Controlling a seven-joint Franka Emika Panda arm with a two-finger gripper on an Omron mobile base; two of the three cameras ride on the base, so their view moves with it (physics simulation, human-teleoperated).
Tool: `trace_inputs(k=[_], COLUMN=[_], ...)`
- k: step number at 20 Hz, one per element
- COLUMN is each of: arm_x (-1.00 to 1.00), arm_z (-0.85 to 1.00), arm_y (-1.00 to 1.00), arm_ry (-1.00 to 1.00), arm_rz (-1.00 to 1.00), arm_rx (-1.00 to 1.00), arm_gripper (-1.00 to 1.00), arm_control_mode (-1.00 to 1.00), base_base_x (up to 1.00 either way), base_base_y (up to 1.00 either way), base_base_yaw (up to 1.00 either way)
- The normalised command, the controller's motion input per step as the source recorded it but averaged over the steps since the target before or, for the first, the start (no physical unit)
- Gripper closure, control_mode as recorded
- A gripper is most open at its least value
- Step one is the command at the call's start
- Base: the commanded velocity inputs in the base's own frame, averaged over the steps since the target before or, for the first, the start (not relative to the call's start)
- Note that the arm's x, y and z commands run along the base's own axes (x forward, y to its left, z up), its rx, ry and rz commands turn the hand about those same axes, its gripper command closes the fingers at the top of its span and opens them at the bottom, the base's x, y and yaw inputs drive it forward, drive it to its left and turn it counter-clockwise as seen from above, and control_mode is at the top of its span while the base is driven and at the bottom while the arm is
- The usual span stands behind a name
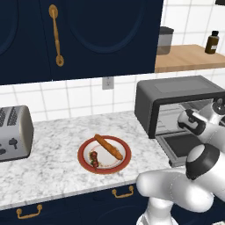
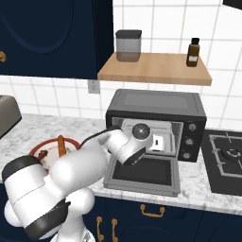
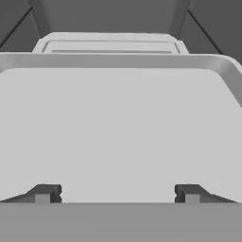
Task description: Pick up the kebab skewer and baguette bread, and place them inside the toaster oven. Close the toaster oven door and start by setting the timer.
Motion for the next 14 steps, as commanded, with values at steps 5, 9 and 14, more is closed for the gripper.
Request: trace_inputs(k=[5, 9, 14], arm_x=[-0.56, -0.04, -0.33], arm_z=[-0.34, 0.2, 0.44], arm_y=[0.0, 0.0, 0.0], arm_ry=[0.17, 0.01, 0.0], arm_rz=[0.0, 0.0, 0.0], arm_rx=[0.0, 0.01, 0.01], arm_gripper=[-1.0, -1.0, -1.0], arm_control_mode=[-1.0, -1.0, -1.0], base_base_x=[0.0, 0.0, 0.0], base_base_y=[0.0, 0.0, 0.0], base_base_yaw=[0.0, 0.0, 0.0])
